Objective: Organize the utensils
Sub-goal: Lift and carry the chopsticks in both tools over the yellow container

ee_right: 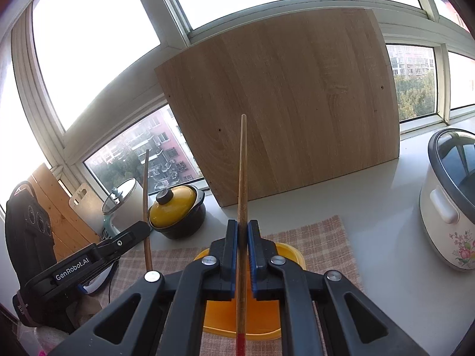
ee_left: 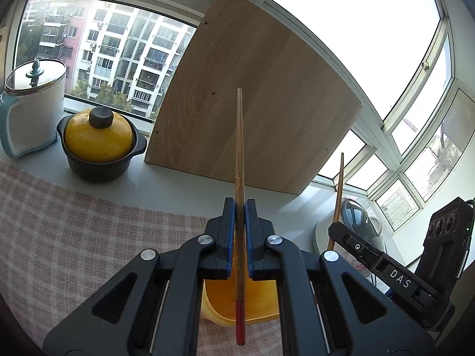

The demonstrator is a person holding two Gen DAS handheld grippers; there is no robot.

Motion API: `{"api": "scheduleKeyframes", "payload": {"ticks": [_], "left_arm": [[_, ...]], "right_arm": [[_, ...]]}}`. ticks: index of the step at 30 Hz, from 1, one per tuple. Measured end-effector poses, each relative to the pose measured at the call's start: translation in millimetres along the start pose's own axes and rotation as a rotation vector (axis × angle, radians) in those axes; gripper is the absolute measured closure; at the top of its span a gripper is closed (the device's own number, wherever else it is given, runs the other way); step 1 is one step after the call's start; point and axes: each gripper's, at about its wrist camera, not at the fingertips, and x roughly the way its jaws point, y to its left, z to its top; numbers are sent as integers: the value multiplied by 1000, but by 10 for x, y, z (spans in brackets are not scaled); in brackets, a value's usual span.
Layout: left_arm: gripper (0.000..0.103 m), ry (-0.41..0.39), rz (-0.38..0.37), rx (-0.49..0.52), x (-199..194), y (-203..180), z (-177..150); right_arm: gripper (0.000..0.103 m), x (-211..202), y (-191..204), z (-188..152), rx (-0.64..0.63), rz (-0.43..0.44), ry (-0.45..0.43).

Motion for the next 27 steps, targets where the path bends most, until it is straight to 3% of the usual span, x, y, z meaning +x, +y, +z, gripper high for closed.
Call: {"api": "scheduleKeyframes", "payload": {"ticks": [11,17,27], "left_arm": [[99,-39,51,59,341,-118,-26],[99,-62,63,101,397,-146,-120],[99,-11,49,101,331,-98,-249]], "right_arm": [[99,263,-207,112,69,-22,-45],[99,420,-195,8,66,-33,-40],[99,426,-161,-168,25,-40,-8]]}}
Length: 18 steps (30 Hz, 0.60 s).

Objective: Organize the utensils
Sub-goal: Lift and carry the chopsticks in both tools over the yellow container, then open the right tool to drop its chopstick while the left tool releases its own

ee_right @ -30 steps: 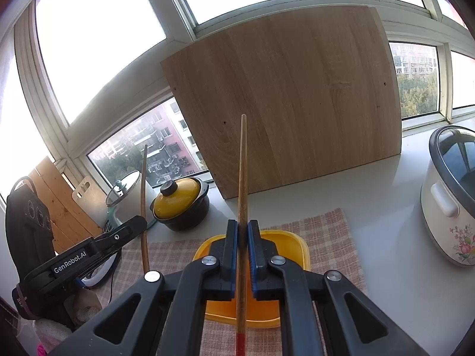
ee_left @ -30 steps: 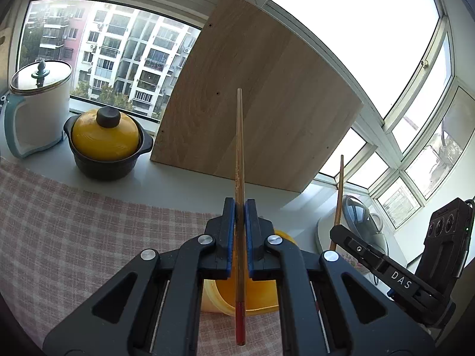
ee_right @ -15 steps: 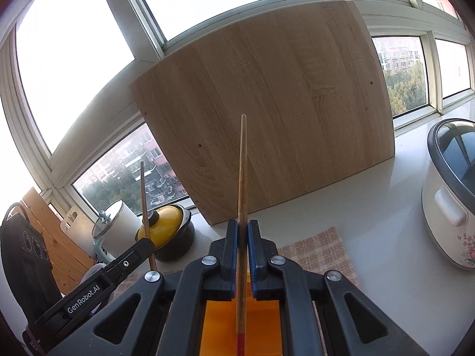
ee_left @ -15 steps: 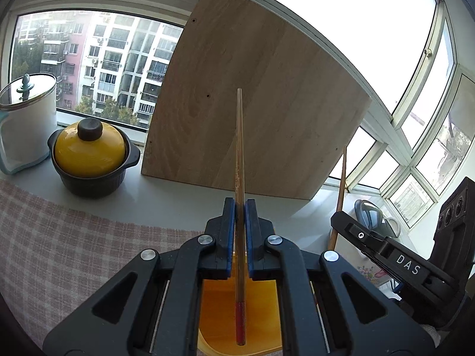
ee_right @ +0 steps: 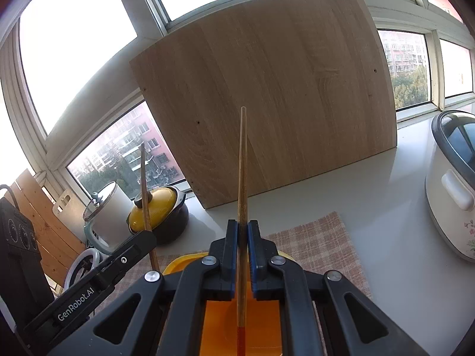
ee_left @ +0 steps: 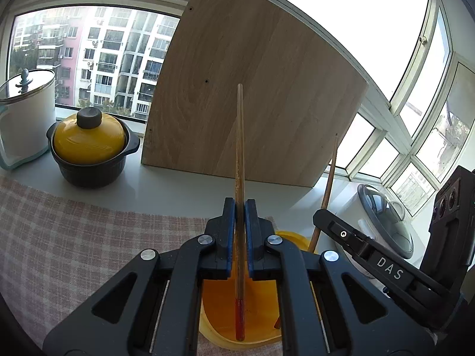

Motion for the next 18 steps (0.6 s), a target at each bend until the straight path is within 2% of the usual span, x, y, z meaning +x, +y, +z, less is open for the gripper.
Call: {"api": "scheduleKeyframes", "payload": {"ticks": [6,8,9,10,11,12,18], "left_arm": [[99,43,-30,12,-41,2,-75],[98,63,-38,21,-58,-7,-85],[97,75,-42,26,-68,-10,-82],[83,83,-44,30,-84,-9,-83],[70,85,-44,30,-115,-6,-84],[69,75,-44,29,-158,0,-89],[69,45,-27,41,-378,56,-139]], "right_arm": [[98,-63,2,-86,-20,4,26],[94,-72,3,-110,-29,3,39],[79,-84,3,-120,-34,0,42],[63,-104,-3,-127,-35,-9,39],[57,-131,-13,-137,-33,-20,34],[51,-162,-28,-145,-28,-25,29],[46,-319,-76,-195,-18,-35,20]]}}
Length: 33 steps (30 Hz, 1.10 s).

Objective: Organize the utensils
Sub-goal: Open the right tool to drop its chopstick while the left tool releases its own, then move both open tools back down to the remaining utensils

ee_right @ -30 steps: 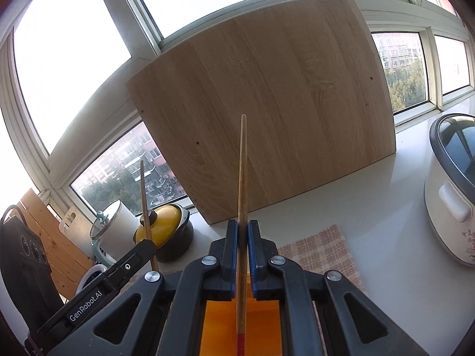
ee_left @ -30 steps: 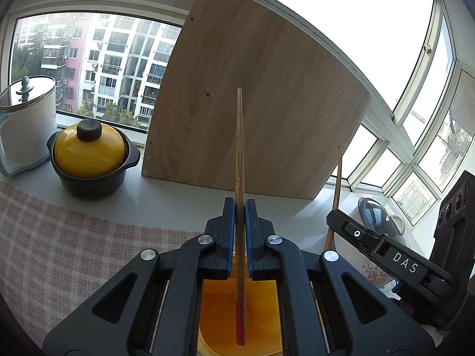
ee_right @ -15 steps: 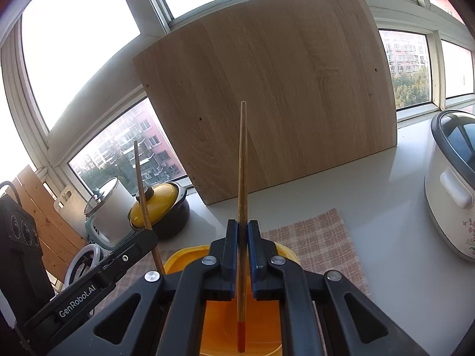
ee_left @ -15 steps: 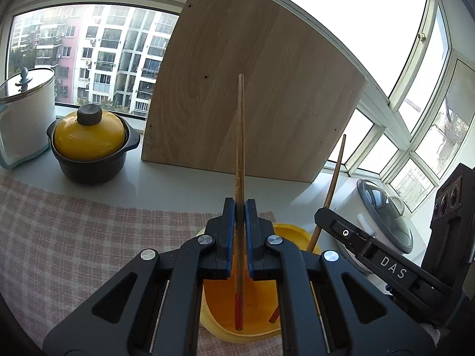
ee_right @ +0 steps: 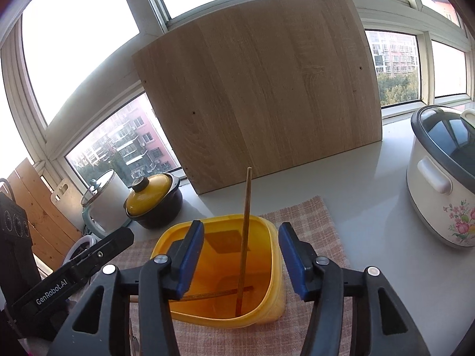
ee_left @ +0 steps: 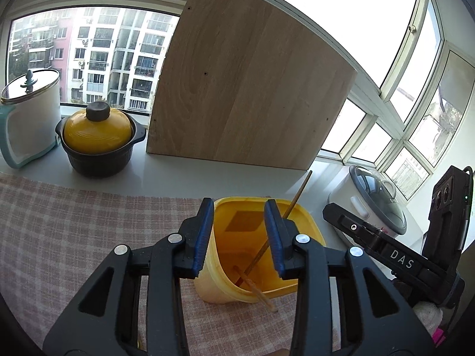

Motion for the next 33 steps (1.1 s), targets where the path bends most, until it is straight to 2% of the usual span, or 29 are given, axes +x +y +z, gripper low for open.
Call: {"api": "scheduleKeyframes", "payload": {"ticks": [11,14,18,20,24,29,33], "left_arm": [[69,-23,30,13,-391,140,-138],[69,-36,26,24,-573,223,-170],[64,-36,63,47,-813,376,-217],[64,-24,87,50,-918,481,-258],[64,4,126,44,-1106,712,-381],[64,60,169,22,-1275,995,-629],[64,115,184,-9,-1324,1167,-837]], "right_arm": [[20,-336,108,-160,-54,9,-66],[17,-485,199,-227,-119,-11,-110],[0,-714,312,-316,-183,-18,-198],[0,-816,359,-356,-201,-17,-231],[0,-925,464,-434,-237,1,-233],[0,-953,535,-545,-259,3,-177],[0,-950,594,-673,-290,50,-109]]}}
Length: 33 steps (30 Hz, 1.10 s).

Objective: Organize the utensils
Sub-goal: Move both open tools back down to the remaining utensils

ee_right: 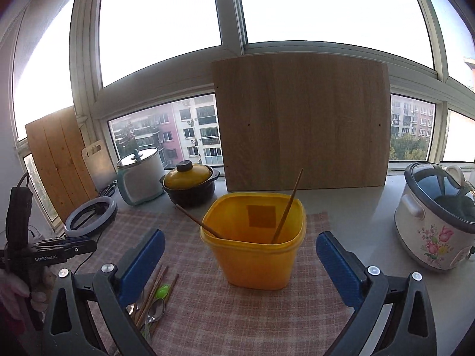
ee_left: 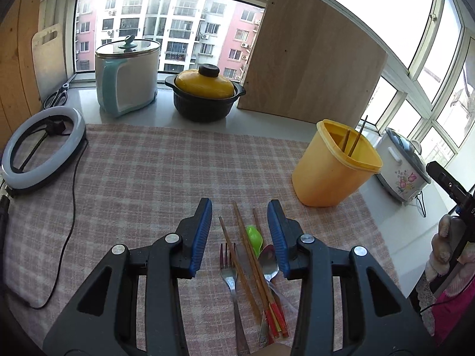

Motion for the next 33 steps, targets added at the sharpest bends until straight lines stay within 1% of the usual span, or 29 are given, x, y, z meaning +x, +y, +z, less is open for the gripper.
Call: {"api": "scheduleKeyframes", "payload": {"ticks": [6,8,10,11,13,14,16,17,19,24,27,28,29,33], "left_arm": [[64,65,-14,-81,68,223,-245],[64,83,-23,-96,87,257,-326],[64,104,-38,-112,117,280,-406],[64,116,-45,-118,138,292,-441],[64,138,-53,-131,177,307,-496],[64,146,-57,-139,190,316,-520],[64,158,-72,-152,218,329,-555],[64,165,-79,-158,234,330,-569],[64,181,-93,-168,274,329,-595],[64,226,-139,-214,418,336,-626],[64,258,-170,-269,533,367,-636],[66,267,-177,-279,569,369,-637],[71,276,-184,-284,604,365,-640],[74,312,-181,-285,736,335,-655]], "right_arm": [[1,157,158,-239,-1,126,142],[6,253,192,-357,13,158,195],[14,355,216,-479,36,188,247],[17,410,222,-541,54,207,272],[29,529,220,-662,98,240,327],[32,589,213,-724,120,259,355],[43,707,216,-823,156,283,401],[45,757,220,-868,169,293,418],[52,853,251,-951,192,310,454],[62,1099,317,-1120,246,361,528],[65,1246,348,-1206,298,396,566],[66,1285,360,-1226,311,403,574],[67,1318,373,-1240,322,407,579],[69,1439,432,-1273,350,427,596]]}}
